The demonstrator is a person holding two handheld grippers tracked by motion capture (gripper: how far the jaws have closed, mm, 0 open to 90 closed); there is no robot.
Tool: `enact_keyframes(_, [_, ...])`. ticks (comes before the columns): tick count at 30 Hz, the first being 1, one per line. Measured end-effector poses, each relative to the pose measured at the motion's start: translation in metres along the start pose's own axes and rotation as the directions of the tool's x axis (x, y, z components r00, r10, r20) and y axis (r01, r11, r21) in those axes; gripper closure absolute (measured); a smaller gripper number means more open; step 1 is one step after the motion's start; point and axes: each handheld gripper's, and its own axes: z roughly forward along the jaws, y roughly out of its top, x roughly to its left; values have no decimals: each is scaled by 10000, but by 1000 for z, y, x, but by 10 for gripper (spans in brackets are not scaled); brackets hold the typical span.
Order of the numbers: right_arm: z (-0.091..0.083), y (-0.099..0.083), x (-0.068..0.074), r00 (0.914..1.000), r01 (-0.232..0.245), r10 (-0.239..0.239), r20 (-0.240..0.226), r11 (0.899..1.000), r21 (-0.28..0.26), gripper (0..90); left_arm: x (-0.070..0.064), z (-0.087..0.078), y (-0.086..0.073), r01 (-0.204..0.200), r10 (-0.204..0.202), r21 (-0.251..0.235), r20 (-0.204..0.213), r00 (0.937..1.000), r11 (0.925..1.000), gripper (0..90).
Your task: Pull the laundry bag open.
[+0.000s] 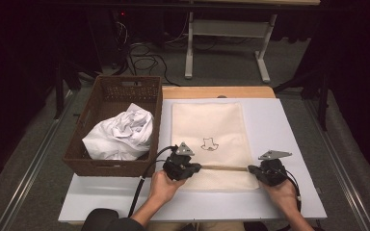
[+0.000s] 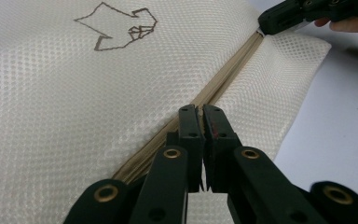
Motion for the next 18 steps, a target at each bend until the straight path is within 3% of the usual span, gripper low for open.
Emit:
enact_keyframes(4, [0,0,0,10000,-45,45,-20,10000,21,900,5,-4,-4,303,-303,-39,30,9995,9995,868])
enact_keyframes(6, [0,0,0,10000,11,-11,4,10000,3,900,2,-4,-4,39,-39,-9,-195,9998,10000,868])
enact_keyframes(11, [0,0,0,10000,-21,21,15,10000,-27,900,1,-5,-4,-95,95,14,-228,9997,10000,868])
enact_keyframes(13, [0,0,0,10000,-70,70,-3,10000,9,900,0,-4,-4,-285,292,135,-550,9981,9995,868])
enact_keyframes(18, [0,0,0,10000,-2,2,21,10000,-21,900,5,-14,-10,-137,141,65,-807,9966,9999,868])
